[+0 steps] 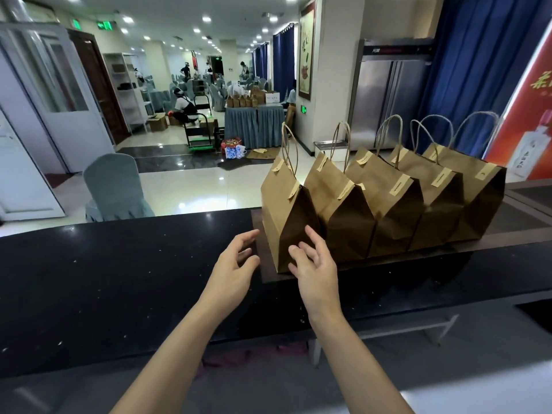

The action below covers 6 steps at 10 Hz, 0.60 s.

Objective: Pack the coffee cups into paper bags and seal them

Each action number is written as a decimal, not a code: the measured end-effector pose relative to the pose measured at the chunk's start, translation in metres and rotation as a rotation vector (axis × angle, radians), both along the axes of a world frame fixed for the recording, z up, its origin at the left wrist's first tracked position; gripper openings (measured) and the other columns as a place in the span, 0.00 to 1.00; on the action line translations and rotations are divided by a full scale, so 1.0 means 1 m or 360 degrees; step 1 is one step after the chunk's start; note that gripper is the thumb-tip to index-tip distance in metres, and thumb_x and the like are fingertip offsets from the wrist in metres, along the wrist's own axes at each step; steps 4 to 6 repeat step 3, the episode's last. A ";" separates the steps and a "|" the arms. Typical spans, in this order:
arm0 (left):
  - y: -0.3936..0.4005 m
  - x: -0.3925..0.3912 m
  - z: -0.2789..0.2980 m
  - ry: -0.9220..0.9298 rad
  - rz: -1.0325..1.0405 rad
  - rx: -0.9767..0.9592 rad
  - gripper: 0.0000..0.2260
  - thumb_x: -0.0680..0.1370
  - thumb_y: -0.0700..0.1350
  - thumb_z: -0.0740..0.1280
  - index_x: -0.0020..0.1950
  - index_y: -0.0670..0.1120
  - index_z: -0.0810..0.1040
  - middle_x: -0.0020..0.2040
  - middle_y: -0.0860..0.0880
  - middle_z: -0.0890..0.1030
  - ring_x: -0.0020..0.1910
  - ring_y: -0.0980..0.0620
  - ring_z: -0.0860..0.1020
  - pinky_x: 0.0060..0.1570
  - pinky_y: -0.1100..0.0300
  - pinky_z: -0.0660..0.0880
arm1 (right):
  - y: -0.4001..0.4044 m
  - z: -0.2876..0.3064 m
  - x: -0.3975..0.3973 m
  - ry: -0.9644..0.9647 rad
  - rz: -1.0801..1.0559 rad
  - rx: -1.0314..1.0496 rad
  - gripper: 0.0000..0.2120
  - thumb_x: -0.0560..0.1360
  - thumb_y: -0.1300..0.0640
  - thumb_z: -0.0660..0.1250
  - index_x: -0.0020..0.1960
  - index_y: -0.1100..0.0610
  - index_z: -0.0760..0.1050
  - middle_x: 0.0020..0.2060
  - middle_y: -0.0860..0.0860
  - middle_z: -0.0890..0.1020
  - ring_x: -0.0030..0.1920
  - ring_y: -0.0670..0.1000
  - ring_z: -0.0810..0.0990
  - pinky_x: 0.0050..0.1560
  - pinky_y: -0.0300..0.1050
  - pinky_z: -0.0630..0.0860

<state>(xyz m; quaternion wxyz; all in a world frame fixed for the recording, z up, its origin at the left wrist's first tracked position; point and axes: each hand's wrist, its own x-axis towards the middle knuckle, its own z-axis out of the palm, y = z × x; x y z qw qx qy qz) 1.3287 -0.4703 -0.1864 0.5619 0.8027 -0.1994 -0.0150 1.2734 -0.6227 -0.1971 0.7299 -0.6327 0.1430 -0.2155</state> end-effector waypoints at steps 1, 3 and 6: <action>0.011 -0.012 0.007 -0.0002 0.0050 0.0002 0.22 0.83 0.40 0.63 0.73 0.61 0.69 0.71 0.62 0.72 0.71 0.57 0.70 0.69 0.55 0.70 | 0.008 0.004 -0.007 -0.0002 0.0036 -0.0035 0.25 0.80 0.51 0.69 0.74 0.39 0.69 0.69 0.48 0.76 0.65 0.46 0.77 0.67 0.52 0.77; 0.039 -0.045 0.019 -0.0106 0.0193 0.0042 0.22 0.82 0.41 0.63 0.73 0.59 0.70 0.71 0.59 0.73 0.71 0.57 0.71 0.67 0.59 0.70 | 0.035 0.015 -0.019 -0.0049 0.0144 -0.0111 0.23 0.80 0.53 0.69 0.74 0.43 0.71 0.68 0.48 0.77 0.61 0.42 0.77 0.67 0.53 0.78; 0.039 -0.045 0.019 -0.0106 0.0193 0.0042 0.22 0.82 0.41 0.63 0.73 0.59 0.70 0.71 0.59 0.73 0.71 0.57 0.71 0.67 0.59 0.70 | 0.035 0.015 -0.019 -0.0049 0.0144 -0.0111 0.23 0.80 0.53 0.69 0.74 0.43 0.71 0.68 0.48 0.77 0.61 0.42 0.77 0.67 0.53 0.78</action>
